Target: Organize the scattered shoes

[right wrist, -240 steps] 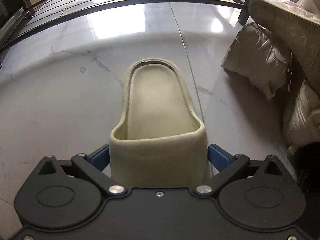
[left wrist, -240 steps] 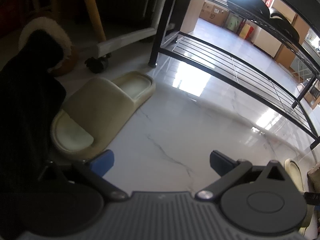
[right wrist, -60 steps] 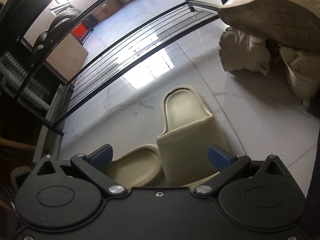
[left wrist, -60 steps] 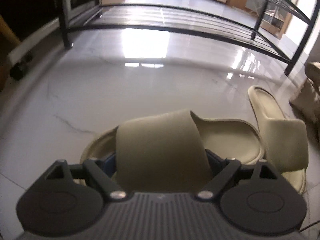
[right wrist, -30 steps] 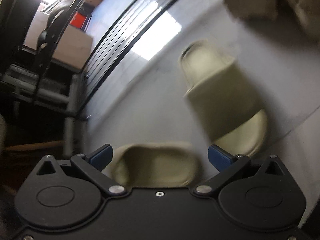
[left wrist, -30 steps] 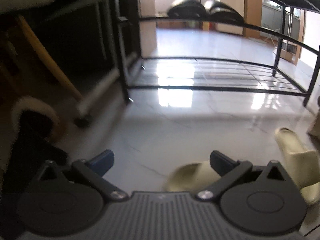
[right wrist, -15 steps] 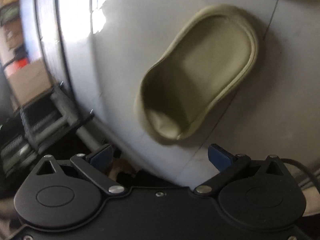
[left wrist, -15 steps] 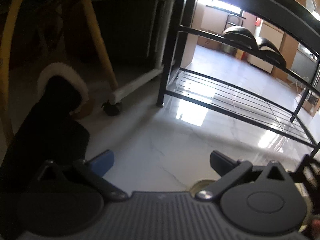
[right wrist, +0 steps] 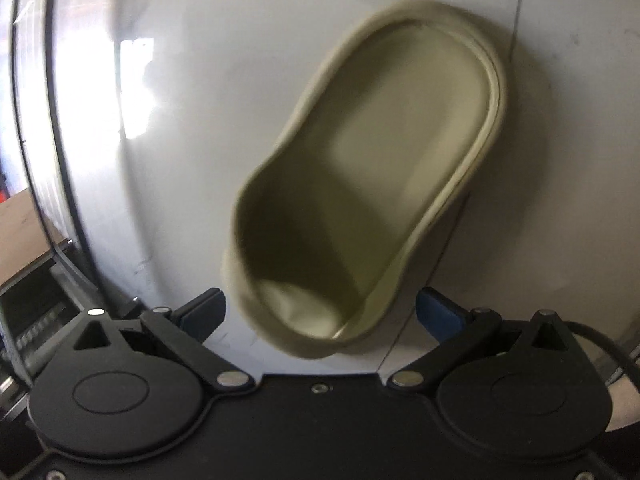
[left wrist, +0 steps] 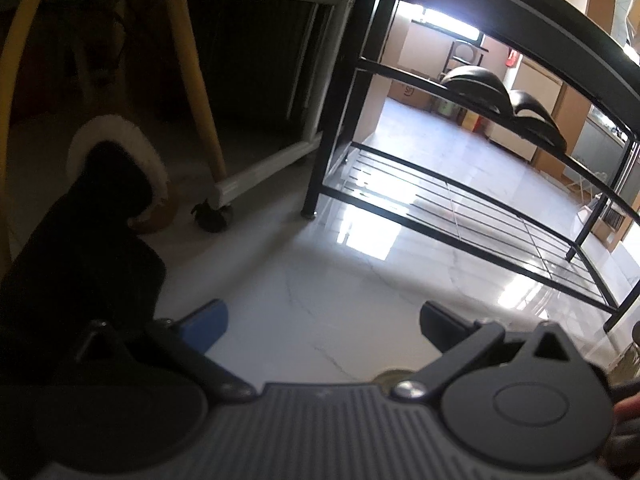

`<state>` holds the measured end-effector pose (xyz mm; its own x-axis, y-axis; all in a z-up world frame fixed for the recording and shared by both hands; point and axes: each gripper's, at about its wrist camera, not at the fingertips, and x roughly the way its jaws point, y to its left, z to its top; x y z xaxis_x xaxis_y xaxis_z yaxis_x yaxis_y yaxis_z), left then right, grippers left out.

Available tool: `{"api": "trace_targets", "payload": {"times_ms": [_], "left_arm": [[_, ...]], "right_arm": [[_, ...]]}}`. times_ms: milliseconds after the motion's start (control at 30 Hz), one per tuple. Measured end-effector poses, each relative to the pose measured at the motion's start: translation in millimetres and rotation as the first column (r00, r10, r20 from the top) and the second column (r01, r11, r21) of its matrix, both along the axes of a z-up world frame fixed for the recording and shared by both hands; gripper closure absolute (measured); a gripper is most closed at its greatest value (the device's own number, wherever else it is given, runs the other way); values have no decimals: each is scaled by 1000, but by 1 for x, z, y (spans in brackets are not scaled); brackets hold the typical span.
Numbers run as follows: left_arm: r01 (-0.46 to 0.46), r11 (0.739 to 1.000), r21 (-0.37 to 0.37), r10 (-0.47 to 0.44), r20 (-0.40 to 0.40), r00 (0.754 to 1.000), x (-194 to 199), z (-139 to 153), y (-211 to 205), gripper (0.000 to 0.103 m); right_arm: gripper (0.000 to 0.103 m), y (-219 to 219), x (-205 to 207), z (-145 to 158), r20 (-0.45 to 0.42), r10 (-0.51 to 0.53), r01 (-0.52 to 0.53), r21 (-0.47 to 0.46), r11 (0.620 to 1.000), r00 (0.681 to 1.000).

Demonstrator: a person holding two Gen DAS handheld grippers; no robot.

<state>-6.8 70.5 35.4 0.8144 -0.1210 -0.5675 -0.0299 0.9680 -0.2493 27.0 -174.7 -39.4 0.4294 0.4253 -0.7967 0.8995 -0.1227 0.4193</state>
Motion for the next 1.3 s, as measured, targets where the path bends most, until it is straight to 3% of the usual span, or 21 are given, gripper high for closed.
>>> {"api": "trace_targets", "payload": {"times_ms": [200,367,400,433,467,533,567,633,667,700,800,833,900,967,1033,1100,1133,1233,1300], "left_arm": [[-11,1000,-15,11,-7,1000,2,-1,2,1],[-12,1000,-14,12,-14,1000,4,-2,1,1],[-12,1000,-14,12,-14,1000,4,-2,1,1],[-13,1000,-15,13,-14,1000,4,-2,1,1],[-14,1000,-16,14,-14,1000,4,-2,2,1],[-19,1000,-21,18,-17,1000,4,-3,2,1],[-20,1000,-24,20,-19,1000,4,-3,3,1],[-22,999,-27,22,-25,999,5,-3,3,1],[-23,999,-26,22,-26,999,5,-3,2,1],[-23,999,-25,22,-28,999,5,-4,2,1],[-21,1000,-18,21,-32,999,6,-4,1,1],[-20,1000,-14,20,-34,999,7,-5,0,1],[-18,1000,-8,17,-44,999,8,-6,-1,1],[-17,1000,-9,17,-48,999,9,-6,-1,1],[-17,1000,-9,16,-51,999,9,-7,-1,1],[-17,1000,-7,17,-54,998,9,-7,-1,1],[-17,1000,-6,16,-55,998,9,-8,-1,1],[-14,1000,-1,14,-61,998,10,-8,-3,1],[-12,1000,3,13,-64,998,11,-9,-4,1]], "right_arm": [[7,2,21,18,46,191,-181,-165,970,981],[8,-2,29,28,78,344,-317,-240,918,936],[9,-1,37,34,64,441,-405,-296,865,895],[9,0,35,31,60,459,-421,-308,853,887],[9,1,42,36,44,555,-506,-360,784,830],[9,1,51,41,25,659,-596,-402,695,751],[10,0,58,45,12,726,-654,-425,626,687],[14,-2,65,52,-16,794,-709,-461,534,608],[15,-3,70,58,-46,831,-735,-496,462,554],[17,-4,71,61,-61,844,-742,-513,430,532],[21,-4,87,84,-144,891,-751,-605,265,430],[21,-3,89,88,-162,899,-748,-624,225,406],[18,-5,88,91,-174,907,-745,-639,192,383],[11,-5,82,91,-202,898,-731,-661,169,391],[10,-2,68,88,-197,892,-711,-681,174,406],[5,-5,61,82,-197,885,-709,-681,186,421],[3,-5,55,82,-210,865,-696,-689,199,456],[0,-5,53,79,-207,831,-668,-706,238,516],[0,1,64,71,-188,824,-664,-697,271,534]]}}
